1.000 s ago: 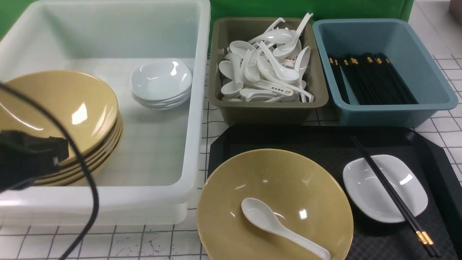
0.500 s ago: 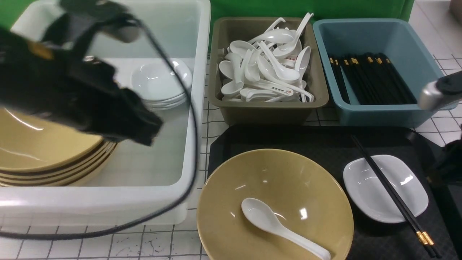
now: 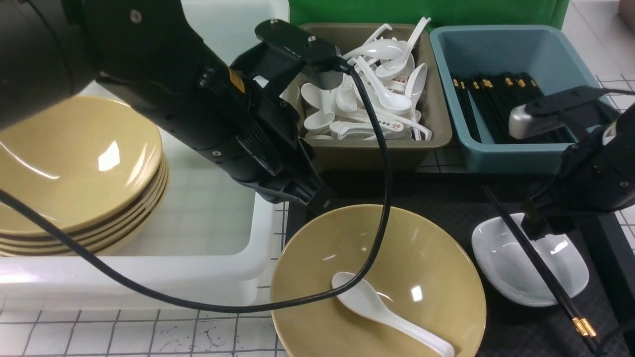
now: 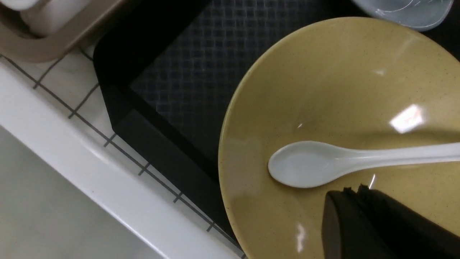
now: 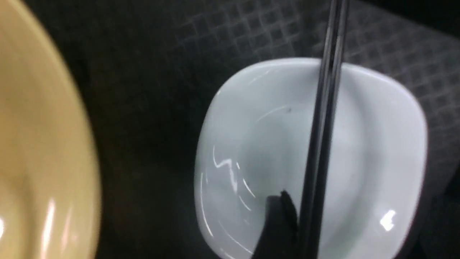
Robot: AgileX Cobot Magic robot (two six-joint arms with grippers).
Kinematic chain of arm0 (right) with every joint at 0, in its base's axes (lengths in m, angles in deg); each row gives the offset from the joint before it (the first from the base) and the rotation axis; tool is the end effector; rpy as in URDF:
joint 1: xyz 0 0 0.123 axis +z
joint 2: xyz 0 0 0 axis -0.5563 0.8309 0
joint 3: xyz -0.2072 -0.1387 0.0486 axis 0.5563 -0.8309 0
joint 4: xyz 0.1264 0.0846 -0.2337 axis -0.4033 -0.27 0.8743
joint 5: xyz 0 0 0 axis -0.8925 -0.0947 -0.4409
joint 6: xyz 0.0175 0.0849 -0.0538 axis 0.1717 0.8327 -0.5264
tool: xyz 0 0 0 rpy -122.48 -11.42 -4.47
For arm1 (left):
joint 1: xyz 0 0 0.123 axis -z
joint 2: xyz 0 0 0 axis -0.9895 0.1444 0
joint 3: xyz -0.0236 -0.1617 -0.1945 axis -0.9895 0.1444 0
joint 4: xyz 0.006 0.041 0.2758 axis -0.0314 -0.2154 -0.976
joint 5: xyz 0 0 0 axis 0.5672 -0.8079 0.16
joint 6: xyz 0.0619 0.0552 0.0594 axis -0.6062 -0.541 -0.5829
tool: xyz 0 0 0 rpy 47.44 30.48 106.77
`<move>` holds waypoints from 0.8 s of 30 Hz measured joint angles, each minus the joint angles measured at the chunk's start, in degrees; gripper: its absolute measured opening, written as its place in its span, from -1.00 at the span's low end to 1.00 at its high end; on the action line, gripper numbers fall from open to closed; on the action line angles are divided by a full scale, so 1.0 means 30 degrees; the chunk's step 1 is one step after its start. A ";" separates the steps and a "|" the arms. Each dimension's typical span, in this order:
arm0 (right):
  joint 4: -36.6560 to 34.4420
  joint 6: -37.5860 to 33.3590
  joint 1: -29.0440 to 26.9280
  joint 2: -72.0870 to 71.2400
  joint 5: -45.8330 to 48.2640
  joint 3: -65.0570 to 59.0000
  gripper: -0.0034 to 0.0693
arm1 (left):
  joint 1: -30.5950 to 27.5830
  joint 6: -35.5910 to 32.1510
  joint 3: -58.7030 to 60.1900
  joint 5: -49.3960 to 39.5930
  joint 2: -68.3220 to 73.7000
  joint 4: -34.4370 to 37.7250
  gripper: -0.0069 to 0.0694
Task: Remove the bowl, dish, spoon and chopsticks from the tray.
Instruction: Use the right arm to grab the chopsticks
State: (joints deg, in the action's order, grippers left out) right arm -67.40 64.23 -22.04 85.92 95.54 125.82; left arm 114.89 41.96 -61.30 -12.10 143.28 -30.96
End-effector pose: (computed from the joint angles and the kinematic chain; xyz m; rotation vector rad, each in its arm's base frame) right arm 0.3153 0.0688 0.1947 -0.4710 2.8518 0.0590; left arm 0.2728 -0.2074 0.2875 1.0901 2.4176 -0.4418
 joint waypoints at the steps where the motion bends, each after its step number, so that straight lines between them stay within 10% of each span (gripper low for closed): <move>1: 0.0000 0.0000 0.0000 0.0466 0.0113 0.0000 0.57 | 0.0000 -0.0004 0.0000 -0.0151 0.0000 0.0000 -0.83; 10: 0.0000 0.0000 0.0000 0.3285 0.0013 0.0000 0.56 | 0.0000 -0.0004 0.0000 -0.0848 0.0000 0.0000 -0.83; 16: 0.0000 -0.0073 0.0000 0.3784 0.0040 0.0038 0.06 | 0.0000 -0.0004 0.0000 -0.0993 0.0000 -0.0020 -0.83; 18: 0.0000 -0.0108 0.0000 0.3784 0.0235 0.0149 -0.38 | 0.0000 -0.0004 0.0000 -0.0993 0.0000 -0.0020 -0.83; 24: 0.0000 -0.0211 0.0000 0.3554 0.1026 0.0164 -0.48 | 0.0000 -0.0004 0.0000 -0.0993 0.0000 -0.0020 -0.83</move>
State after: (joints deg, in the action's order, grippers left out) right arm -67.40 63.59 -22.04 96.58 98.61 126.31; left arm 114.89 41.95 -61.30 -15.08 143.28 -31.02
